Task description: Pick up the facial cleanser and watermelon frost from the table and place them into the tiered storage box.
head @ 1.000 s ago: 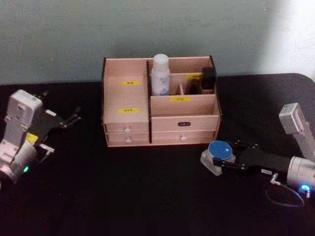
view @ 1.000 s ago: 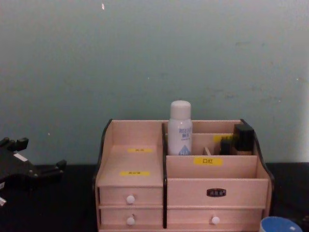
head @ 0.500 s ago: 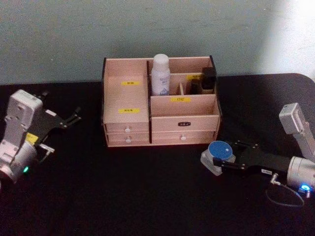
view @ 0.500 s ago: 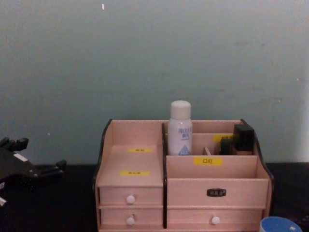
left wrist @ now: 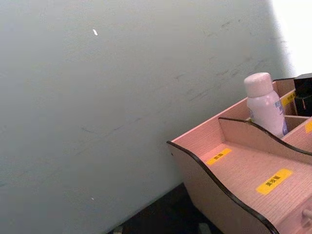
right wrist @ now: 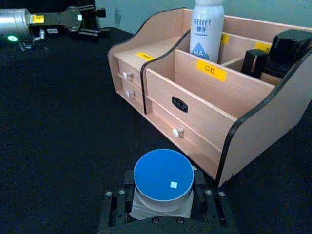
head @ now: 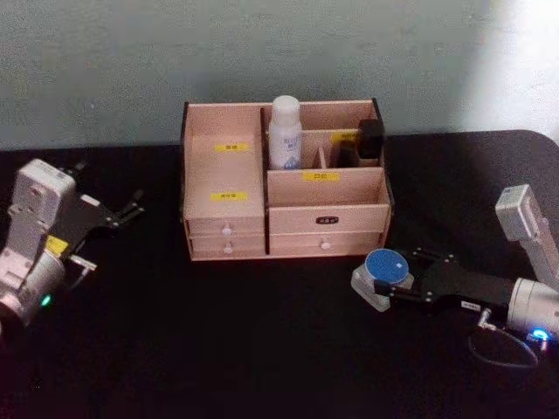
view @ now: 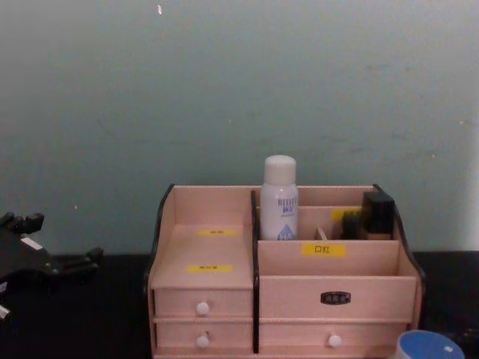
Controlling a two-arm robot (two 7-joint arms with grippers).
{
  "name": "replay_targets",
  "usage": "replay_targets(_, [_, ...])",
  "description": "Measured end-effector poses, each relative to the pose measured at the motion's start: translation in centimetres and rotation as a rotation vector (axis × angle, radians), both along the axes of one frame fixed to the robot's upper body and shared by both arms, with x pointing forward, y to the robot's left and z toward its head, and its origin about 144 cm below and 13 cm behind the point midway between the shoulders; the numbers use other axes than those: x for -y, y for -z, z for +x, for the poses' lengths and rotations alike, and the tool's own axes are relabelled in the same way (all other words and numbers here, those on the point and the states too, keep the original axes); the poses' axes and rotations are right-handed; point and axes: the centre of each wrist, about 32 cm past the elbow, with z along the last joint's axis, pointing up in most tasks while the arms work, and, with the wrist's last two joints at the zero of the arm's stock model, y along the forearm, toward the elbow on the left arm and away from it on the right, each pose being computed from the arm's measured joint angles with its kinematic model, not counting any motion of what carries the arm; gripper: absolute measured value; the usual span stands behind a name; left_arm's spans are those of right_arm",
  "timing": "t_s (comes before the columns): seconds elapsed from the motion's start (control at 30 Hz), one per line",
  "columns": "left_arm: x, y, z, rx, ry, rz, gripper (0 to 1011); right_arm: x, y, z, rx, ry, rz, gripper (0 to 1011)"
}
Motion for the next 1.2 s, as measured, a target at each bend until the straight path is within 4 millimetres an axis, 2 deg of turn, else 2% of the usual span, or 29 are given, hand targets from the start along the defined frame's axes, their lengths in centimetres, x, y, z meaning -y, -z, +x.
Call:
replay_targets(0.57, [0.0,0.0,0.0,0.0,0.0,0.0,1001,0.0,-0.9,0.2,0.04,-0.063,0.024,719])
replay_targets(1.2, [0.0,0.0,0.0,0.0,0.0,0.0,1001,-1.4,-2.6,1.6,0.095,-0.174,0.034,719])
